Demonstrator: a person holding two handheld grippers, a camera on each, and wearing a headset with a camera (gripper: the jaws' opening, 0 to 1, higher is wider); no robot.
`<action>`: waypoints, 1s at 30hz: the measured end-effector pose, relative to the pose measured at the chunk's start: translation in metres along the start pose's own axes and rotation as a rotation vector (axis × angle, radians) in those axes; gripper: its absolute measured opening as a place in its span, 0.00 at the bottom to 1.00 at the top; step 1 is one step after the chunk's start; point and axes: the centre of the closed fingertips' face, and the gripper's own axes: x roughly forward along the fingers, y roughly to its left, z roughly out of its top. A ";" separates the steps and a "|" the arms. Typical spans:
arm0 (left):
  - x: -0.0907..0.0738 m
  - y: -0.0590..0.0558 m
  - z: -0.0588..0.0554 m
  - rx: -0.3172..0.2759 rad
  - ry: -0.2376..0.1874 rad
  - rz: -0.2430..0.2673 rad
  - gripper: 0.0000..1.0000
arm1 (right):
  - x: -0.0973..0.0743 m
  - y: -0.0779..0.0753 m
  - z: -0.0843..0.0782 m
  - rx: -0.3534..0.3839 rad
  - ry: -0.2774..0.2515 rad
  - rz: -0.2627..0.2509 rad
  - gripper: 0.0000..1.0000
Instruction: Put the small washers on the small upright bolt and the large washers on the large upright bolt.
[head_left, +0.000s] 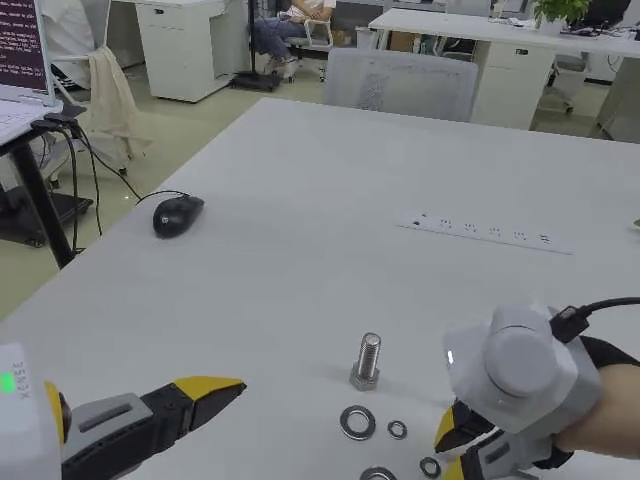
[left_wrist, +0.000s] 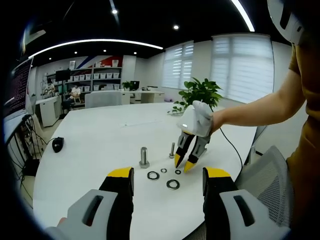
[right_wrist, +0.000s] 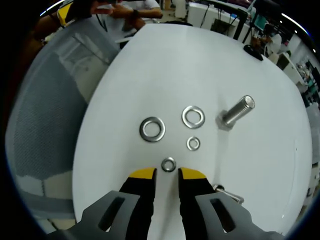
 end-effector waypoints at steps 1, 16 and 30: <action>0.000 0.000 0.000 0.000 0.000 0.001 0.54 | 0.000 0.000 0.000 0.001 -0.001 0.001 0.19; 0.000 0.001 -0.001 -0.004 -0.002 0.009 0.54 | 0.006 -0.002 0.000 0.006 0.007 0.017 0.19; 0.000 0.000 -0.003 -0.012 -0.007 0.013 0.54 | 0.006 0.000 0.001 -0.022 0.024 0.012 0.14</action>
